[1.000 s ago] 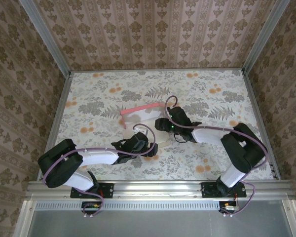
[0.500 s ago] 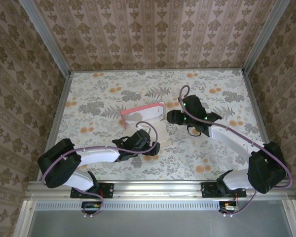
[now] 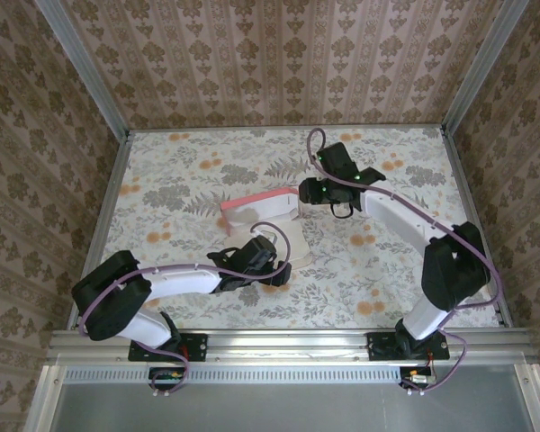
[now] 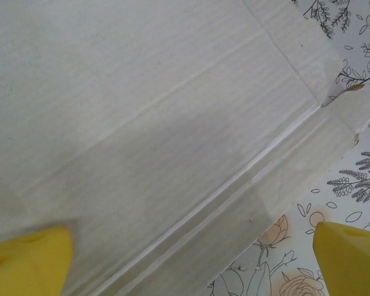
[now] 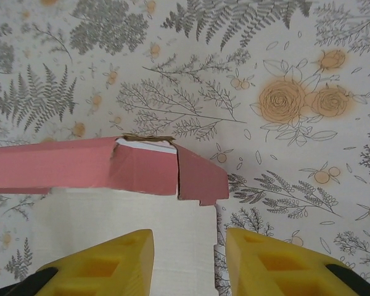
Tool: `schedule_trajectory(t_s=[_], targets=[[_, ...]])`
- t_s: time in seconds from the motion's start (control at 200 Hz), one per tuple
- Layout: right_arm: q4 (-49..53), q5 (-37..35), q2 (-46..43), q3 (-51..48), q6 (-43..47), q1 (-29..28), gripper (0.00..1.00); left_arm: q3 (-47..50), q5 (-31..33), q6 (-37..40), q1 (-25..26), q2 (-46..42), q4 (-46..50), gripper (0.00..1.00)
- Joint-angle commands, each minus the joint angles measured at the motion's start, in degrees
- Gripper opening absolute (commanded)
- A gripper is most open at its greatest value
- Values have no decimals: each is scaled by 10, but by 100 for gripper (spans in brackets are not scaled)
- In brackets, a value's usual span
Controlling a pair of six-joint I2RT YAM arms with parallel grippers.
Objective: Fold the paper box
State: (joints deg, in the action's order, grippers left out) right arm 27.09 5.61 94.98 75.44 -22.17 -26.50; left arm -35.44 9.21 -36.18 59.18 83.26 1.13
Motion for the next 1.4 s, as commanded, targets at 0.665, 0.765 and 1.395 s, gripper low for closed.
schedule_trajectory(t_s=[0.665, 0.765, 1.395], targets=[[12, 27, 72, 68, 14, 0, 32, 6, 8, -6, -3, -4, 38, 100], [15, 25, 81, 78, 19, 0, 30, 6, 9, -6, -4, -2, 40, 100], [34, -2, 77, 65, 40, -35, 4, 5, 3, -11, -6, 17, 34, 100]])
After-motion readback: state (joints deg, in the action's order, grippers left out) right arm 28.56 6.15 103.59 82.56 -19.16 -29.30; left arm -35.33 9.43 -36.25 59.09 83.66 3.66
